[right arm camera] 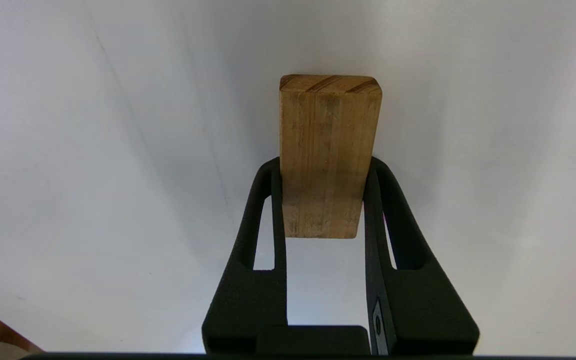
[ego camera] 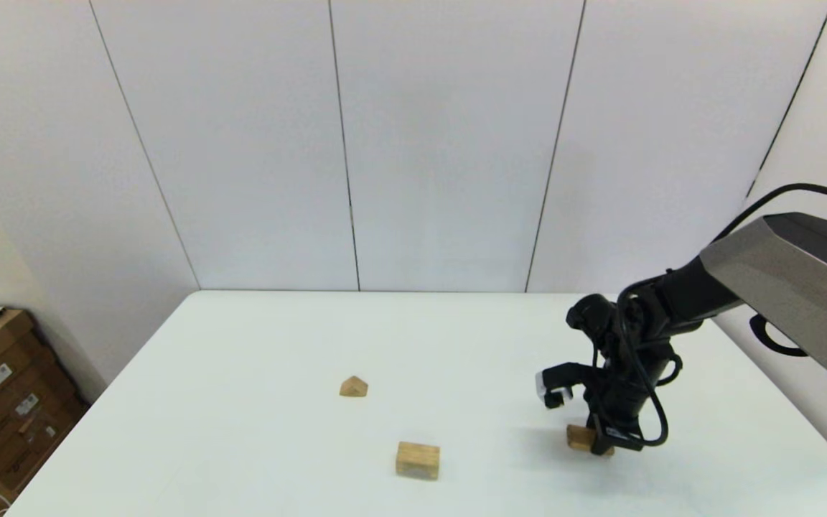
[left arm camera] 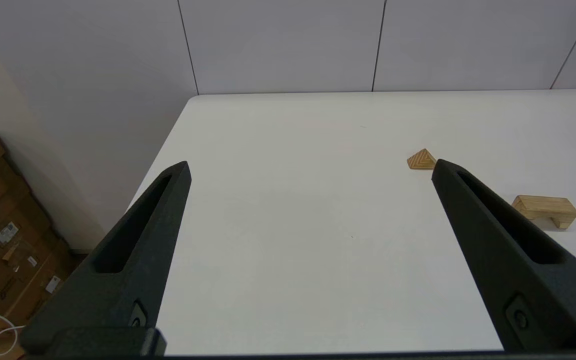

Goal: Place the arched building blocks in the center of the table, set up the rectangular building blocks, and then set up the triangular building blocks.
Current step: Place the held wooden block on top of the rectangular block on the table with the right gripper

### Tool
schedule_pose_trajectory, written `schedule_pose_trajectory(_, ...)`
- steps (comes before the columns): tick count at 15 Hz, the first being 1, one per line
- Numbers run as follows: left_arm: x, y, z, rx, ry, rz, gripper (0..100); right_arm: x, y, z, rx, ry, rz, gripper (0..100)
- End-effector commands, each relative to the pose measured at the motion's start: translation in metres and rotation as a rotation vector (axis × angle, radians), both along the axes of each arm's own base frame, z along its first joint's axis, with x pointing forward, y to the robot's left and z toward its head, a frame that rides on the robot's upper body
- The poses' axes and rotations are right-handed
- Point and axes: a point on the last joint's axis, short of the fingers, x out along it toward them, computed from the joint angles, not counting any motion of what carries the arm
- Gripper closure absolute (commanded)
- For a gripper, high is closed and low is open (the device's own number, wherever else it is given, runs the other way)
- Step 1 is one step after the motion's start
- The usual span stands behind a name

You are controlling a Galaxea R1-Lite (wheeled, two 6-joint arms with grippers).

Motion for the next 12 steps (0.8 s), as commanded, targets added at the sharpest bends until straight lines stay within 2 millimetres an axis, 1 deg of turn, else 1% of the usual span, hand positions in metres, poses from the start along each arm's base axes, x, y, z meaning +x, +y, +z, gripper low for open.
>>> schedule_pose_trajectory(1, 0.000, 0.000, 0.000, 0.000, 0.001, 0.000, 0, -0.007, 0.018, 0.043, 0.032, -0.109, -0.021, 100)
schedule_pose_trajectory(2, 0.000, 0.000, 0.000, 0.000, 0.001, 0.000, 0, -0.015, 0.028, 0.062, 0.047, -0.150, -0.027, 100)
schedule_pose_trajectory(3, 0.000, 0.000, 0.000, 0.000, 0.001, 0.000, 0, -0.023, 0.037, 0.074, 0.060, -0.173, -0.030, 100)
schedule_pose_trajectory(6, 0.000, 0.000, 0.000, 0.000, 0.001, 0.000, 0, -0.046, 0.072, 0.100, 0.083, -0.238, 0.021, 100)
schedule_pose_trajectory(7, 0.000, 0.000, 0.000, 0.000, 0.001, 0.000, 0, -0.053, 0.087, 0.106, 0.079, -0.257, 0.046, 100)
schedule_pose_trajectory(8, 0.000, 0.000, 0.000, 0.000, 0.001, 0.000, 0, -0.061, 0.107, 0.110, 0.077, -0.264, 0.062, 100)
schedule_pose_trajectory(9, 0.000, 0.000, 0.000, 0.000, 0.001, 0.000, 0, -0.067, 0.124, 0.112, 0.079, -0.261, 0.065, 100)
schedule_pose_trajectory(12, 0.000, 0.000, 0.000, 0.000, 0.001, 0.000, 0, -0.081, 0.167, 0.113, 0.079, -0.228, 0.036, 100)
